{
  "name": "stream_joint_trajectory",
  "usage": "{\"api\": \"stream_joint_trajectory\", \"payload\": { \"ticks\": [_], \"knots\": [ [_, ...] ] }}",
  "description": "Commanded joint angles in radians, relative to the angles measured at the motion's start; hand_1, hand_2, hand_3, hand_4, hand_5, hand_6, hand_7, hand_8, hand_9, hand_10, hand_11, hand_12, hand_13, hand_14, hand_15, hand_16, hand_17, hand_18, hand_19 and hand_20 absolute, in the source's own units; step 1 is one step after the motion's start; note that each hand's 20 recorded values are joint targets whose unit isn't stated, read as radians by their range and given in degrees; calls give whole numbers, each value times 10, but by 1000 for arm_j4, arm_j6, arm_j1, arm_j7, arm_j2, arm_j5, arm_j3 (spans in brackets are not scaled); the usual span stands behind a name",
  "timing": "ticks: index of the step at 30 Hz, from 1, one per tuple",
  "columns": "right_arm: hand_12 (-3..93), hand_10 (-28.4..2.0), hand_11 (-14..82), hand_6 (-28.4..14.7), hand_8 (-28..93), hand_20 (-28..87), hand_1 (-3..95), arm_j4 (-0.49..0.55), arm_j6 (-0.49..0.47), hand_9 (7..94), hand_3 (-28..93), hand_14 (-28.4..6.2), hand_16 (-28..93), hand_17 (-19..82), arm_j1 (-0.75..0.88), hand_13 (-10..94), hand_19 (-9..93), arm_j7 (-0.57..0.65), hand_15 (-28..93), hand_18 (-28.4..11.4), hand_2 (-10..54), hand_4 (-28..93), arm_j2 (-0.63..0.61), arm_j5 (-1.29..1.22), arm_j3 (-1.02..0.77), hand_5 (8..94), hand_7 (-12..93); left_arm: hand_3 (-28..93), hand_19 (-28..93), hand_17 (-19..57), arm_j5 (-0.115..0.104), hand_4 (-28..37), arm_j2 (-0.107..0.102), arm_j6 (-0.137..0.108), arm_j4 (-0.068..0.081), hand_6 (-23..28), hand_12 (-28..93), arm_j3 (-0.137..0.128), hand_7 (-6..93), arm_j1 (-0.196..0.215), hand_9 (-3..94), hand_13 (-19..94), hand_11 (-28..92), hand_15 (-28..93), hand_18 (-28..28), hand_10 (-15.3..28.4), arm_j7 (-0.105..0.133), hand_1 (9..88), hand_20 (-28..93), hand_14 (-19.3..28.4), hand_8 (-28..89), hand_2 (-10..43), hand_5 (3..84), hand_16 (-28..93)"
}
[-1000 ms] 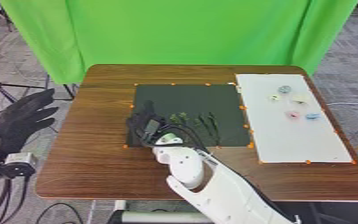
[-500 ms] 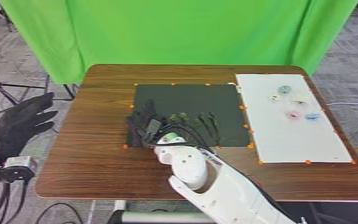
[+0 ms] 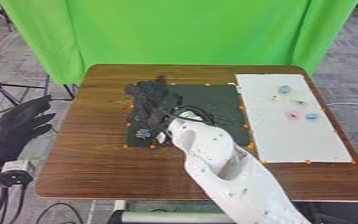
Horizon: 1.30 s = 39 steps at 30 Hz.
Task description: Arrange flowers
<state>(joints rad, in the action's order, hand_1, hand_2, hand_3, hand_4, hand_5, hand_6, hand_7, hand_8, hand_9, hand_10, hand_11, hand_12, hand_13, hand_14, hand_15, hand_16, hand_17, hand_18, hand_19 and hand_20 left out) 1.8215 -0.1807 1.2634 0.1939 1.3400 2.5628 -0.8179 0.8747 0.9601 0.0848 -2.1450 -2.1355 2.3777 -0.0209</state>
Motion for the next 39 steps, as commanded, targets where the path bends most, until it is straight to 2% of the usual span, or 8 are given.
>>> {"api": "stream_joint_trajectory", "payload": {
  "ticks": [1,7,15,20,27,35,39],
  "knots": [
    [262,-147,206,-44,-129,411,225,-3,-20,338,839,-109,166,15,-4,320,581,105,556,-198,-95,-283,-232,-58,-222,323,268,707,395,-91,14,-283,48,-24,-17,11,186,-6,219,30,180,151,151,227,188,87,14,230,67,119,-104,-47,228,35],
    [267,-148,198,-45,-123,403,225,-65,-13,330,840,-107,180,13,55,314,580,183,520,-197,-95,-283,-365,-8,-305,316,265,707,394,-91,18,-283,69,-22,-24,11,186,-6,218,38,180,150,150,228,188,88,15,230,67,119,-105,-47,228,35],
    [263,-141,228,-42,-134,408,238,-155,39,381,853,-98,190,39,136,369,600,288,548,-194,-95,-283,-466,45,-386,346,297,706,395,-91,17,-283,71,-20,-21,11,186,-3,218,33,180,150,151,228,188,87,17,230,68,119,-104,-47,228,35],
    [250,-135,273,-45,-154,392,298,-182,47,402,874,-83,181,81,167,404,614,320,581,-186,-95,-282,-513,47,-407,368,323,707,397,-93,18,-283,75,-25,-22,11,186,-2,217,39,179,150,150,226,195,87,24,230,67,119,-104,-47,227,35],
    [250,-128,323,-32,-170,388,298,-176,29,442,871,-75,183,91,230,444,631,337,598,-182,-95,-283,-541,50,-454,404,376,707,398,-93,15,-283,70,-21,-17,11,187,-2,217,40,179,150,150,226,194,87,23,230,65,118,-104,-47,227,35],
    [256,-115,358,-19,-178,392,292,-173,-12,487,862,-67,192,93,272,489,636,335,597,-182,-95,-283,-534,36,-487,430,389,706,397,-93,17,-283,69,-15,-14,11,186,-2,218,36,179,150,151,226,193,87,22,231,65,118,-103,-47,226,36],
    [251,-108,362,-16,-182,395,290,-183,3,506,858,-66,200,93,275,504,636,328,589,-182,-95,-283,-529,41,-477,439,390,707,397,-93,16,-283,65,-15,-12,11,187,1,218,33,179,150,152,226,193,87,21,230,65,119,-104,-47,227,36]
  ]
}}
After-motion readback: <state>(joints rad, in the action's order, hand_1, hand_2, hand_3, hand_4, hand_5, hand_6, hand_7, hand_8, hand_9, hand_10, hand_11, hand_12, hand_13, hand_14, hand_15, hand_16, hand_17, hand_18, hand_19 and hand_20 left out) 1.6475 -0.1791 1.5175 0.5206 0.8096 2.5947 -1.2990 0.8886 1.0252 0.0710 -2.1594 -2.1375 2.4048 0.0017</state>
